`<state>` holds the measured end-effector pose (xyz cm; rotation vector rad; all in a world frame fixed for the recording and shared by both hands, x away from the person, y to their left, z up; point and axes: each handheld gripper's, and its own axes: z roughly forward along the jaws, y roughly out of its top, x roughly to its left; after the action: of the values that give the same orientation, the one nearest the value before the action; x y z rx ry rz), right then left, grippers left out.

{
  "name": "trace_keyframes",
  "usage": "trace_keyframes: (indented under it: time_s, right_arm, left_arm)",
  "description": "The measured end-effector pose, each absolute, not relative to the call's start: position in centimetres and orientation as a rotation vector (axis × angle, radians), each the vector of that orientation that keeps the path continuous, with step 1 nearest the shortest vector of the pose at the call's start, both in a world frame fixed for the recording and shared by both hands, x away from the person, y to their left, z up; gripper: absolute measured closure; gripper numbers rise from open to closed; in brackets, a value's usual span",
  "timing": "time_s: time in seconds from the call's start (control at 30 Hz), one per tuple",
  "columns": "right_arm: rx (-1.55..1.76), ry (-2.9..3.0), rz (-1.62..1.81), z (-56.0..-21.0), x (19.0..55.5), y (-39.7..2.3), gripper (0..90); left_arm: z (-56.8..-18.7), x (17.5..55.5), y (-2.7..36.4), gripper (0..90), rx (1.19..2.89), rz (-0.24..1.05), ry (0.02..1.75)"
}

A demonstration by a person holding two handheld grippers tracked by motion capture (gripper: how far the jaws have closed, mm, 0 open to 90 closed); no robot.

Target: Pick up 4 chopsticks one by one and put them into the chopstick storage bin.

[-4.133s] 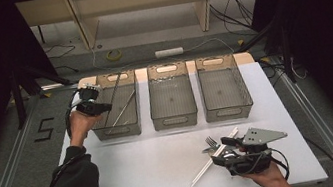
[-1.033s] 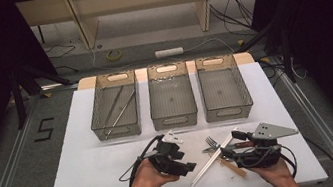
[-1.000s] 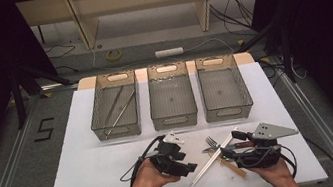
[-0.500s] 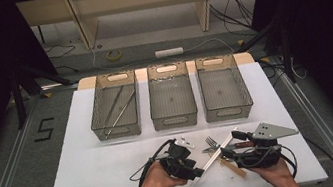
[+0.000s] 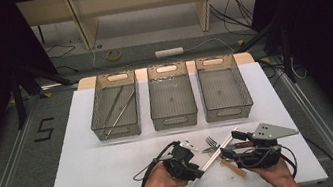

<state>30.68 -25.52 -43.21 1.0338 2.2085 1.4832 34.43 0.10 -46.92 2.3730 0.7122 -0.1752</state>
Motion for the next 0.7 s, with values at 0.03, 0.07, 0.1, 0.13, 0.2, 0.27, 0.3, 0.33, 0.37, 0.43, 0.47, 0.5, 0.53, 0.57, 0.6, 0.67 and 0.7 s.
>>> trace_keyframes:
  time_s: [0.03, 0.07, 0.1, 0.13, 0.2, 0.27, 0.3, 0.33, 0.37, 0.43, 0.47, 0.5, 0.53, 0.57, 0.6, 0.67, 0.7]
  right_arm:
    - [1.034, 2.208, 1.483, -43.21, 30.69, -25.53, 27.4]
    - [1.034, 2.208, 1.483, -43.21, 30.69, -25.53, 27.4]
    - [1.034, 2.207, 1.483, -43.21, 30.69, -25.53, 27.4]
    - [1.034, 2.207, 1.484, -43.20, 30.69, -25.53, 27.4]
    - [1.033, 2.207, 1.482, -43.20, 30.68, -25.52, 27.4]
    - [1.034, 2.209, 1.482, -43.21, 30.68, -25.51, 27.4]
    - [1.034, 2.210, 1.483, -43.22, 30.69, -25.51, 27.4]
    - [1.034, 2.209, 1.482, -43.22, 30.69, -25.51, 27.4]
    - [1.032, 2.210, 1.483, -43.22, 30.69, -25.52, 27.4]
    - [1.034, 2.209, 1.483, -43.22, 30.70, -25.53, 27.4]
    - [1.034, 2.210, 1.483, -43.22, 30.70, -25.52, 27.4]
    - [1.035, 2.210, 1.482, -43.22, 30.69, -25.50, 27.4]
    - [1.031, 2.212, 1.480, -43.21, 30.68, -25.50, 27.4]
    - [1.031, 2.213, 1.480, -43.22, 30.68, -25.49, 27.4]
    - [1.031, 2.213, 1.480, -43.22, 30.68, -25.49, 27.4]
    - [1.034, 2.212, 1.481, -43.21, 30.68, -25.50, 27.4]
    - [1.034, 2.210, 1.482, -43.22, 30.68, -25.50, 27.4]
  left_arm:
    - [-46.92, 34.43, 0.08, 69.1, 2.374, -0.174, 0.711]
    - [-46.92, 34.43, 0.07, 69.7, 2.376, -0.176, 0.711]
    - [-46.90, 34.44, 0.08, 70.0, 2.375, -0.179, 0.713]
    - [-46.86, 34.45, 0.09, 70.2, 2.374, -0.180, 0.712]
    - [-46.66, 34.48, 0.17, 70.4, 2.378, -0.174, 0.703]
    - [-46.47, 34.52, 0.20, 71.4, 2.373, -0.163, 0.709]
    - [-46.42, 34.59, 0.24, 72.0, 2.375, -0.159, 0.707]
    - [-46.42, 34.65, 0.26, 72.2, 2.379, -0.152, 0.705]
    - [-46.48, 34.66, 0.24, 72.2, 2.379, -0.150, 0.709]
    - [-46.64, 34.67, 0.22, 72.0, 2.381, -0.159, 0.712]
    - [-46.70, 34.65, 0.18, 72.0, 2.385, -0.159, 0.708]
    - [-46.72, 34.60, 0.12, 72.3, 2.390, -0.155, 0.705]
    - [-46.73, 34.57, 0.07, 72.5, 2.398, -0.149, 0.701]
    - [-46.76, 34.56, 0.04, 72.7, 2.401, -0.146, 0.699]
    - [-46.81, 34.58, 0.02, 73.1, 2.405, -0.146, 0.699]
    - [-47.00, 34.63, -0.03, 73.2, 2.411, -0.151, 0.702]
    - [-47.07, 34.62, -0.07, 73.2, 2.412, -0.156, 0.704]
